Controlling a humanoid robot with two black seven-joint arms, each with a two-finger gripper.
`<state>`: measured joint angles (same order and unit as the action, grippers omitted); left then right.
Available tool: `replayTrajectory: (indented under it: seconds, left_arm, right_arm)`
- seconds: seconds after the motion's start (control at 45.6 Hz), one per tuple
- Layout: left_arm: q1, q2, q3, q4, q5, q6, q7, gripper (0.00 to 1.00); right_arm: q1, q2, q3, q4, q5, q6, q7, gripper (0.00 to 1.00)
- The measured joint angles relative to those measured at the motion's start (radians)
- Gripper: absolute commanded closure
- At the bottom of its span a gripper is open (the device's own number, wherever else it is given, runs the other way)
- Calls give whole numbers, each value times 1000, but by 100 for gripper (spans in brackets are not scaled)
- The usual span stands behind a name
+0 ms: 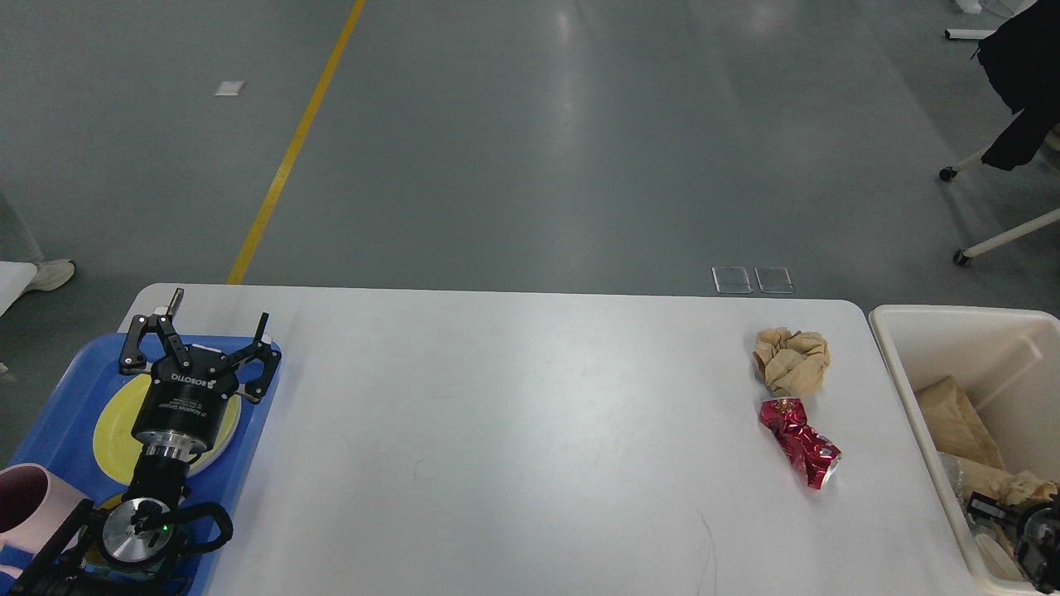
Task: Tidy desktop
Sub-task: 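Release the crumpled paper into the white bin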
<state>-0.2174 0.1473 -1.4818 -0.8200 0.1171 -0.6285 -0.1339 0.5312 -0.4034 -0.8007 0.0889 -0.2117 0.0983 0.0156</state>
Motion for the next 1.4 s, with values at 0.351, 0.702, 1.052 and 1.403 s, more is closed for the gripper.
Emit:
replayTrajectory:
  seconds: [0.351,0.702,1.052,1.403]
  left_arm:
    - [0,0,0,0,0,1,0,3]
    - [0,0,0,0,1,1,0,3]
    - [0,0,0,1,0,1,0,3]
    - [0,0,0,0,0,0,1,3]
  right_arm:
    - [-18,4,-2,7,-1,-94,1,0]
    - [-20,2,-5,8,-2,-98,2,0]
    - [-14,-23,-6,14,-2,-98,2,0]
    - [421,-242,-124,486,-116,-39,-67,0]
